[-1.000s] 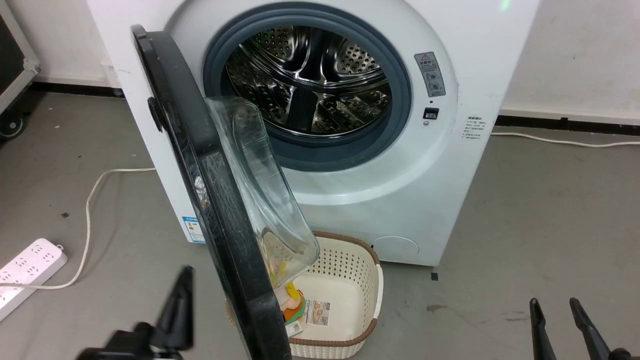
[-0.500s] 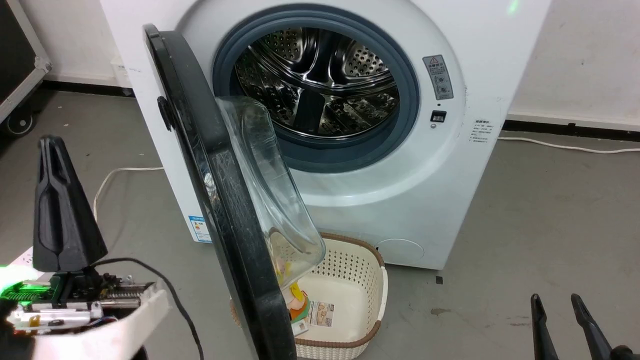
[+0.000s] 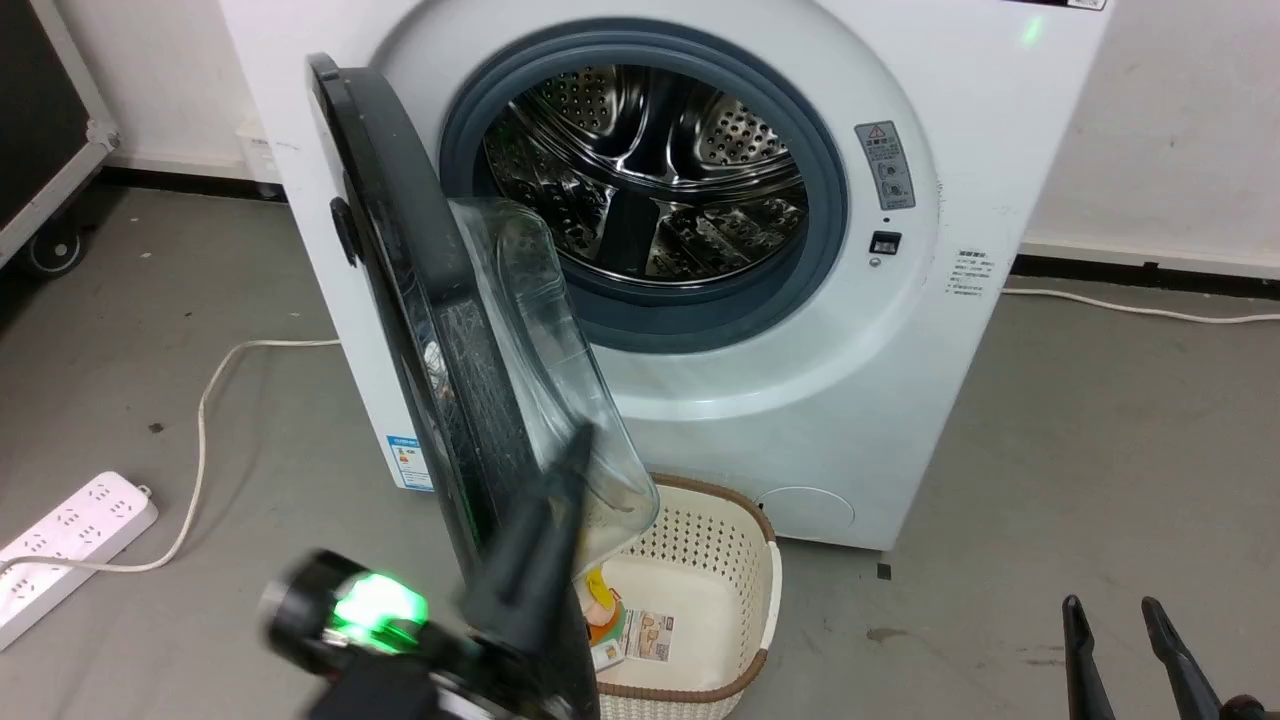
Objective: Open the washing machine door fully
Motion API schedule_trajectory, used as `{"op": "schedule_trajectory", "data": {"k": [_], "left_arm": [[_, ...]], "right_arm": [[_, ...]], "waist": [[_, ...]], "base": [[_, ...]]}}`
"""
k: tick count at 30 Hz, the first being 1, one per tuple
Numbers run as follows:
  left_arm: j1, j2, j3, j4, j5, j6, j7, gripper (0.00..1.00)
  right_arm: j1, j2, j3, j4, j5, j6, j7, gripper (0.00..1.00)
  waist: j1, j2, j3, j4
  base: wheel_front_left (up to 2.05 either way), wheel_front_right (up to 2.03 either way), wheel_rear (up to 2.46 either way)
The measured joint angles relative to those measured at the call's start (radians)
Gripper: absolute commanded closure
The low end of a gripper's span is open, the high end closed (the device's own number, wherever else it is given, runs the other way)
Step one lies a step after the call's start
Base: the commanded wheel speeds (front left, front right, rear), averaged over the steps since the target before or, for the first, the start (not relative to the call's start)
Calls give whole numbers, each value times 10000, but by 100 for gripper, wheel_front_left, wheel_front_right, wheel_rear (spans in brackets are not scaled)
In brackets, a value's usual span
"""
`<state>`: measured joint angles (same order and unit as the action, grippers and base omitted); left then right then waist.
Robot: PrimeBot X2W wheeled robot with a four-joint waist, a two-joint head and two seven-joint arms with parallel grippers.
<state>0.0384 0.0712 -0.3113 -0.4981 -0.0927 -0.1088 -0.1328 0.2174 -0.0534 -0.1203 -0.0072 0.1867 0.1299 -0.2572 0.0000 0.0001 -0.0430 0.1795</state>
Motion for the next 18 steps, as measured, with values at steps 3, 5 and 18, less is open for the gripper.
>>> {"op": "schedule_trajectory", "data": {"k": [3, 5, 18], "left_arm": [[259, 82, -652, 391, -98, -61, 474, 100], [459, 128, -1030, 686, -203, -84, 928, 100], [1022, 282, -1151, 2435, -491, 489, 2199, 100]], "right_arm": [[-2, 0, 12, 50, 10, 0, 0, 0], [-2, 0, 31, 73, 10, 0, 0, 0], [-10, 2, 130, 178, 12, 0, 0, 0]], "waist": [[0, 0, -22, 51], [-1, 0, -38, 83], [0, 0, 44, 231]], "base": [[0, 0, 0], [0, 0, 0], [0, 0, 0]]}}
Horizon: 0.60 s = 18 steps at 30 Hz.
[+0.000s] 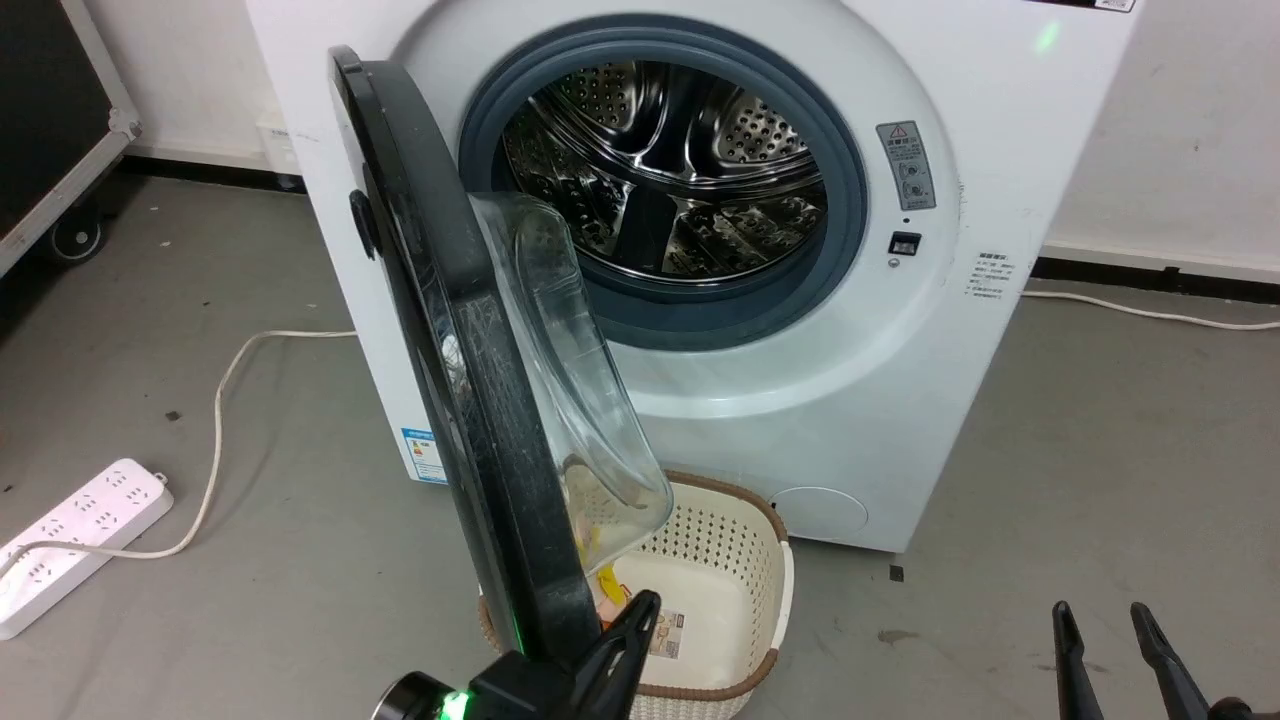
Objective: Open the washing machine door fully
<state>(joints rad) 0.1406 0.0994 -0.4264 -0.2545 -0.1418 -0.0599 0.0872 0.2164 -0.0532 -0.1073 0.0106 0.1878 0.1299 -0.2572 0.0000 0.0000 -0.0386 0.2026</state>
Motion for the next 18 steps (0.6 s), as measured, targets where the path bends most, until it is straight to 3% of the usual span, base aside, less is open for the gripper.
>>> {"op": "schedule_trajectory", "data": {"k": [11, 16, 18], "left_arm": [[-22, -31, 117, 314, -8, 226, -56, 100], [-25, 33, 138, 328, -13, 261, -36, 100], [-27, 98, 222, 326, -25, 339, 2, 100]], "right_arm": [[10, 2, -2, 100, 171, 0, 0, 0], [14, 8, 75, 130, 251, 0, 0, 0], [19, 12, 113, 144, 276, 0, 0, 0]], "waist": [[0, 0, -54, 709], [0, 0, -130, 1367], [0, 0, -204, 2012]], "base": [[0, 0, 0], [0, 0, 0], [0, 0, 0]]}}
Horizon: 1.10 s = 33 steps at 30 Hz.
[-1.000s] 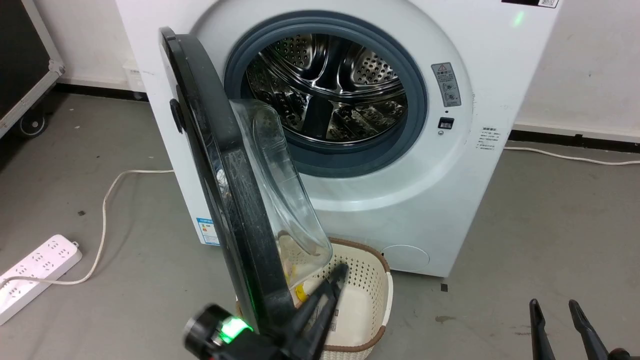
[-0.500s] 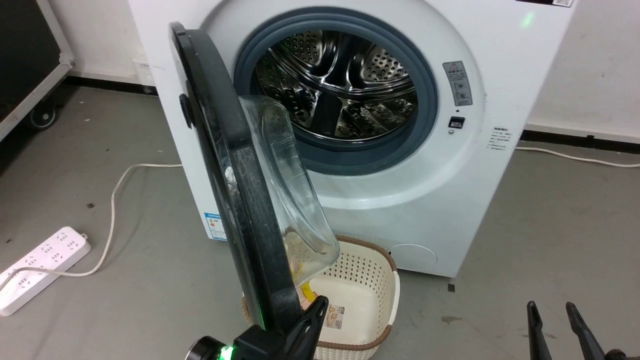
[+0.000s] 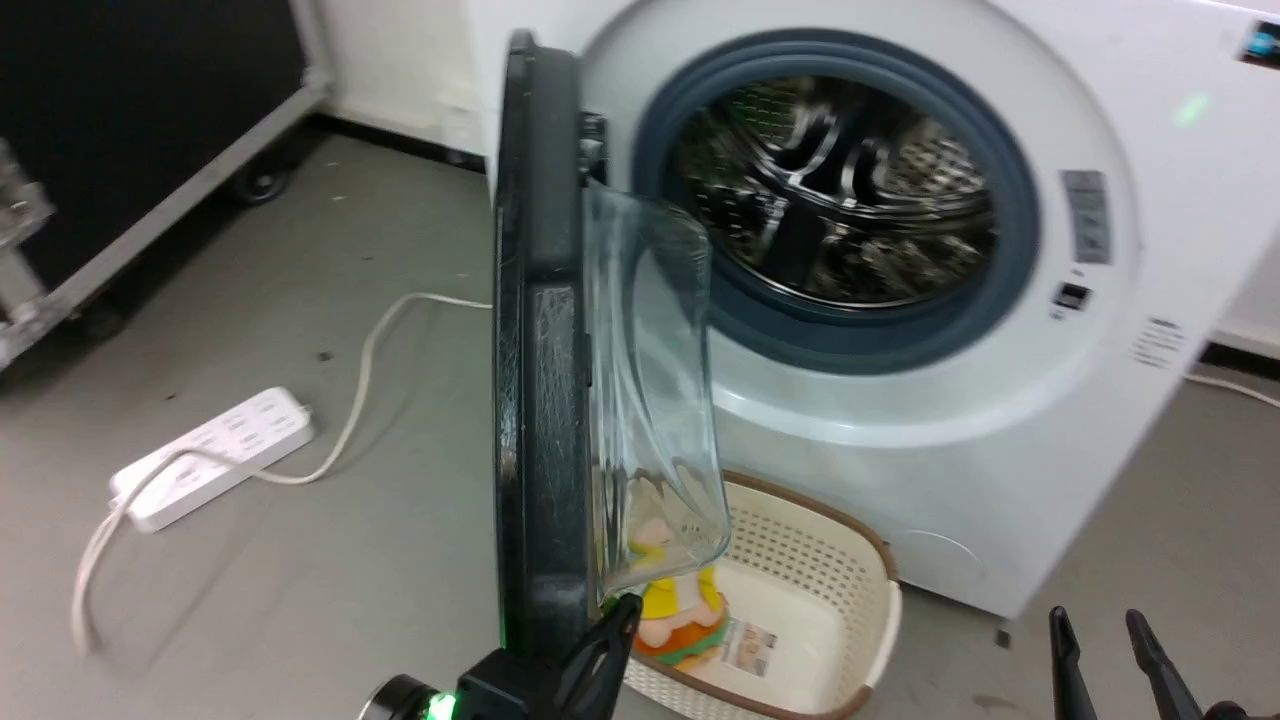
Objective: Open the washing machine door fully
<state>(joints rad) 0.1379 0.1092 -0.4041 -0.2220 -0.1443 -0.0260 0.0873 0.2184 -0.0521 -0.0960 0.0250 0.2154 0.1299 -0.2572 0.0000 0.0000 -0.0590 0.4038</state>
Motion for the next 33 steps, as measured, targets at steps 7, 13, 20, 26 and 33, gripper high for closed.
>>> {"op": "schedule_trajectory", "data": {"k": [7, 13, 20, 26, 33], "left_arm": [[21, 75, 663, -151, -107, 514, -213, 100], [24, 138, 1478, -176, -385, 966, -583, 100], [-49, 362, 2671, -29, -842, 1394, -895, 100], [-1179, 982, 3917, 1064, -1584, 1373, -1018, 100], [-2636, 1588, 4660, 2681, -2050, 1149, -1223, 100]], "right_arm": [[-273, 4, 587, 140, -151, 0, 0, 0], [-738, 4, 940, 385, -368, 0, 0, 0], [-849, 4, 961, 464, -696, 0, 0, 0], [-835, 4, 640, 153, -1133, 0, 19, 0], [-730, -79, 332, -646, -1386, 0, 378, 0]], "waist": [[0, 0, 125, 884], [1, 0, 470, 1111], [1, 0, 850, 1171], [1, 0, 1499, 1180], [0, 0, 2269, 1141]], "base": [[0, 0, 0], [0, 0, 0], [0, 0, 0], [0, 0, 0], [0, 0, 0]]}}
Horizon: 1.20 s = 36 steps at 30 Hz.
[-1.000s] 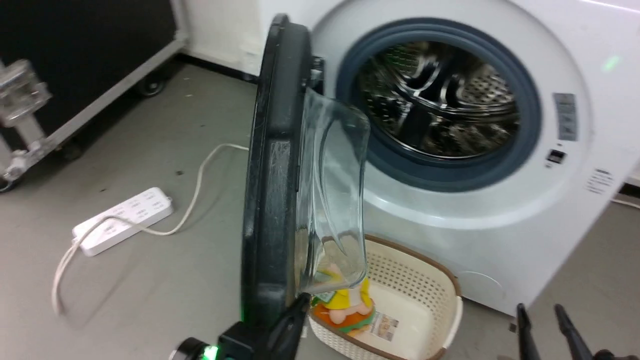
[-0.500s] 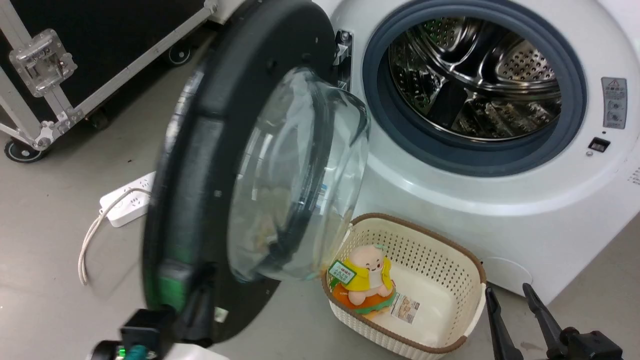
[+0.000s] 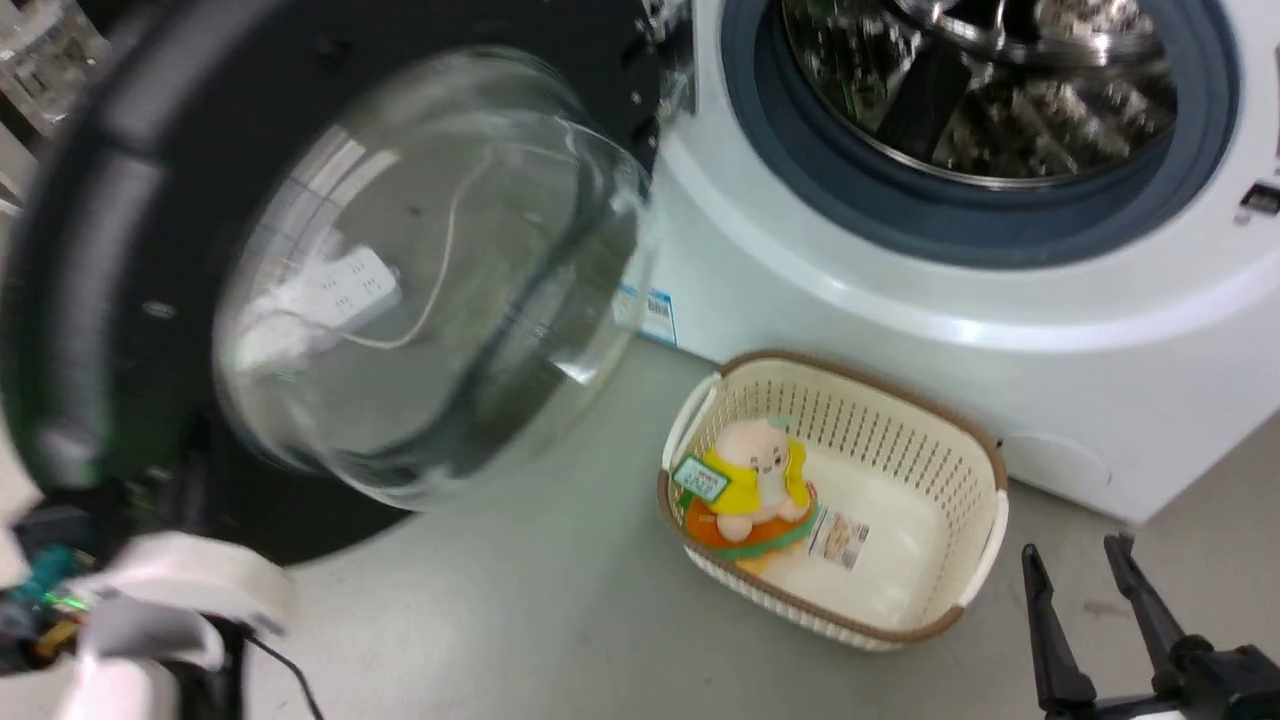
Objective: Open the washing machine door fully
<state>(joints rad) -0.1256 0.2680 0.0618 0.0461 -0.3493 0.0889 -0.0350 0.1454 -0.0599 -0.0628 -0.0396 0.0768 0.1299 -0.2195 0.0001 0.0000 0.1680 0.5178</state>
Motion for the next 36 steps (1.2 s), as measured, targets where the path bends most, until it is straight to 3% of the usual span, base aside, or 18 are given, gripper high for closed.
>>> {"op": "schedule_trajectory", "data": {"k": [15, 23, 29, 36], "left_arm": [[-2997, 1567, 1578, 4048, -926, -291, -1032, 100], [-3444, 1864, 1634, 5078, -940, -508, -1582, 100], [-3191, 1816, 1379, 4692, -729, -669, -1916, 100], [-1899, 1379, 918, 2380, -357, -656, -2088, 100]], "right_arm": [[-122, -441, -219, -1011, -73, 0, 658, 0], [-124, -407, -303, -980, -67, 0, 612, 0], [-161, -226, -309, -606, 27, 0, 276, 0], [-368, -23, -234, -196, 130, 0, -79, 0]], "waist": [[2, 0, 1387, -572], [0, 0, 1305, -786], [-1, -1, 747, -918], [-3, 0, -139, -1247]], "base": [[0, 0, 0], [0, 0, 0], [0, 0, 0], [0, 0, 0]]}}
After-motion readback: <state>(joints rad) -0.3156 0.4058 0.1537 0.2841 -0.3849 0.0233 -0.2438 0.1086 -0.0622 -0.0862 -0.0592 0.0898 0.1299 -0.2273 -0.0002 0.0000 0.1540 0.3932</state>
